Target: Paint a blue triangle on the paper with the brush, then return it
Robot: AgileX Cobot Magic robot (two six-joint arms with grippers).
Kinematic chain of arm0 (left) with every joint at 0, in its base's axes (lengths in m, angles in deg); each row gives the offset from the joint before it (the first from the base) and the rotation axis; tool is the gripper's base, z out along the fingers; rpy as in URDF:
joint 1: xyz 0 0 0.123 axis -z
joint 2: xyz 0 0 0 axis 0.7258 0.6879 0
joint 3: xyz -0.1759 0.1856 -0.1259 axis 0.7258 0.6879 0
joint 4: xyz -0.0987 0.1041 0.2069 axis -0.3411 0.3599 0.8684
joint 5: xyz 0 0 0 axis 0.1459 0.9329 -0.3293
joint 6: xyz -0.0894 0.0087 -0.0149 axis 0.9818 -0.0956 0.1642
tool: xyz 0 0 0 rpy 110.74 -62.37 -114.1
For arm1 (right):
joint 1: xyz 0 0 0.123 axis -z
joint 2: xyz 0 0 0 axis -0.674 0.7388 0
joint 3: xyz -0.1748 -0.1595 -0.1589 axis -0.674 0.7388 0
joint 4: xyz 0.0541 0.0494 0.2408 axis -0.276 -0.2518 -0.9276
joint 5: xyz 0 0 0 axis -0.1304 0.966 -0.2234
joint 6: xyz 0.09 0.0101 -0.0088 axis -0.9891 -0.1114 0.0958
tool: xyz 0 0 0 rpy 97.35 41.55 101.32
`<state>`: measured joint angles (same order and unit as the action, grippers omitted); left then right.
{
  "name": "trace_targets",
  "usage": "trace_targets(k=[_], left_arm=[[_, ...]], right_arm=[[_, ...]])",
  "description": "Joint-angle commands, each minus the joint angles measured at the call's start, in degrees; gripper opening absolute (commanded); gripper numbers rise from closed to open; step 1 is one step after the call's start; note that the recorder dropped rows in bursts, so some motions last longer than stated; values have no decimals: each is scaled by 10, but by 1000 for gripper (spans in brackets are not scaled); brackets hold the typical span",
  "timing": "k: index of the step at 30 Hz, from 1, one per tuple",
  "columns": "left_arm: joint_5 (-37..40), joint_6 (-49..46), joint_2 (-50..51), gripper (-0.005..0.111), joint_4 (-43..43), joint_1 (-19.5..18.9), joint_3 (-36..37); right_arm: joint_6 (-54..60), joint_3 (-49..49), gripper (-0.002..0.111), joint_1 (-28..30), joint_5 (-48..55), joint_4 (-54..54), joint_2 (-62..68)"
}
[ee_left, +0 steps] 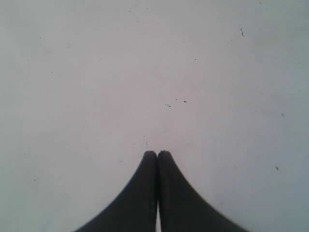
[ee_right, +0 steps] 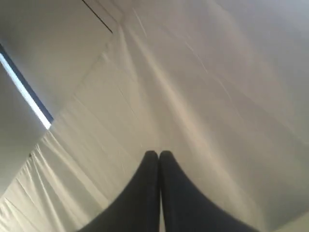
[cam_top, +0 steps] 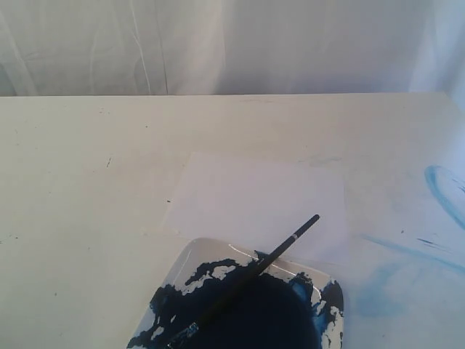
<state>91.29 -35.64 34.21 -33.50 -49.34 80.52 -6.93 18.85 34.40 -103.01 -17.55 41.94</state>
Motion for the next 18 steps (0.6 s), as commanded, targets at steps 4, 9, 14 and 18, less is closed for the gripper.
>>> trace_targets(k=[4, 9, 14, 18], left_arm=[[0, 3, -2, 0, -2, 2, 2], [0, 3, -2, 0, -2, 2, 2], [0, 3, -2, 0, -2, 2, 2], [0, 3, -2, 0, -2, 2, 2]], right_arm=[[-525, -168, 0, -9, 76, 670, 108], [-524, -260, 0, -11, -44, 808, 326], [-374, -318, 0, -11, -2, 808, 485], [-151, -332, 0, -11, 67, 808, 531]])
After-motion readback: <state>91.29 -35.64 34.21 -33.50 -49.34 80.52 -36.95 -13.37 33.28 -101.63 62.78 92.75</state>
